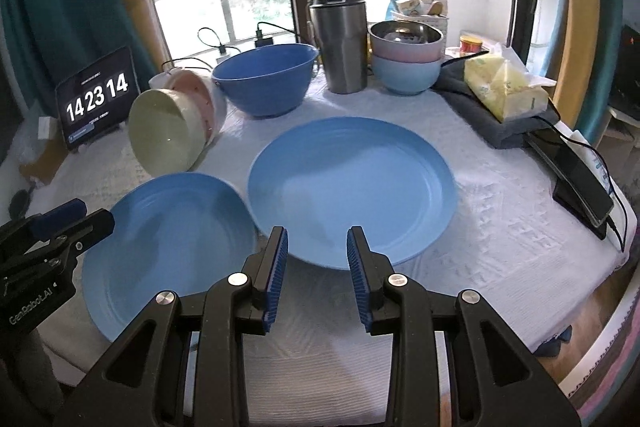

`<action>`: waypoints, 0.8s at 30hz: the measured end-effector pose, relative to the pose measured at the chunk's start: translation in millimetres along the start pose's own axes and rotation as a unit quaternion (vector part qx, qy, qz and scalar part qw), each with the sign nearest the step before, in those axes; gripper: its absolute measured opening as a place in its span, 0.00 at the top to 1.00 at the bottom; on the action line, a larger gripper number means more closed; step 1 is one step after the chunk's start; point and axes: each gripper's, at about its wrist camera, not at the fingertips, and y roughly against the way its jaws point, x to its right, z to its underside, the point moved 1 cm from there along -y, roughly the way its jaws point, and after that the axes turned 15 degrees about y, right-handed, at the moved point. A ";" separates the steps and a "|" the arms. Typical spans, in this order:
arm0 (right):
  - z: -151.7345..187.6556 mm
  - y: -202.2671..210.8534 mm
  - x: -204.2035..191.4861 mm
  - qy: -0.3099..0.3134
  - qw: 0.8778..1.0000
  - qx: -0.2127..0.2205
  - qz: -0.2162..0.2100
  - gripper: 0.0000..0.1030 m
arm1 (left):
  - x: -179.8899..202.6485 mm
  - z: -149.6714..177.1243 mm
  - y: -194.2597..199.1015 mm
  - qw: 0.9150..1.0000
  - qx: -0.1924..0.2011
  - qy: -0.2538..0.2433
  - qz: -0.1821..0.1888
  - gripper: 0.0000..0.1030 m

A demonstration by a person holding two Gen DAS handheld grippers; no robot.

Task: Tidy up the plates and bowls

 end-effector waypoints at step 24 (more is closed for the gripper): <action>5.0 -35.3 76.7 -0.044 0.999 -0.017 0.016 0.67 | 74.1 -17.3 -56.7 0.999 -0.026 -0.042 0.017 0.55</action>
